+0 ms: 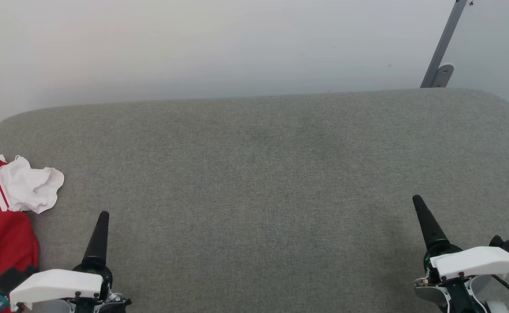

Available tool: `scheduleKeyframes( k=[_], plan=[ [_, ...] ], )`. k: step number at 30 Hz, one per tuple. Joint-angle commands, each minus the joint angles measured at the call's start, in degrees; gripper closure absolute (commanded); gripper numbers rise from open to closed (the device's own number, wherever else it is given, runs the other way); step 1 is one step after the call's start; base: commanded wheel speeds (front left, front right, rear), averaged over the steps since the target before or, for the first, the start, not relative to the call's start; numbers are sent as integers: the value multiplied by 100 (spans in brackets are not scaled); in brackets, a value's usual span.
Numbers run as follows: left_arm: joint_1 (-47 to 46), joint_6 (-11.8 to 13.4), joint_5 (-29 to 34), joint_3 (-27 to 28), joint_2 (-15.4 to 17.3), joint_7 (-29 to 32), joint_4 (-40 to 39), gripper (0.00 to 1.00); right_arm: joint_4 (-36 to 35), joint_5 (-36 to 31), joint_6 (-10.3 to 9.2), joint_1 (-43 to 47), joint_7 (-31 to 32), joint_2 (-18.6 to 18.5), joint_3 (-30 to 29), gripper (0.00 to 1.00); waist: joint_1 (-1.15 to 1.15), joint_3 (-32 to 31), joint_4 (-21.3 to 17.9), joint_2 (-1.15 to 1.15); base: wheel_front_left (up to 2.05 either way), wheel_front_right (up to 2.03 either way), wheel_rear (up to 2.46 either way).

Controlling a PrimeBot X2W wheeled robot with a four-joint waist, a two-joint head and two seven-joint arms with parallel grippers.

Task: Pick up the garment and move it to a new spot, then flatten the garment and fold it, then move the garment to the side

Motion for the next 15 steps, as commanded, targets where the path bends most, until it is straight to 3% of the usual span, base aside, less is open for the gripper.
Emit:
scheduleKeyframes(
  k=[1, 15],
  plan=[
    [-56, 46, 241, -32, 100, -69, -141, 0, -77, -227, 8, -195, -44, -32, 24, 0, 0, -2, 2, 0, 0, 0, 0],
    [97, 175, 1600, -85, 225, -386, -402, 0, -263, -1378, 9, -148, -170, 14, 107, 0, 0, -24, 8, 0, 0, 0, 0]
  ],
)
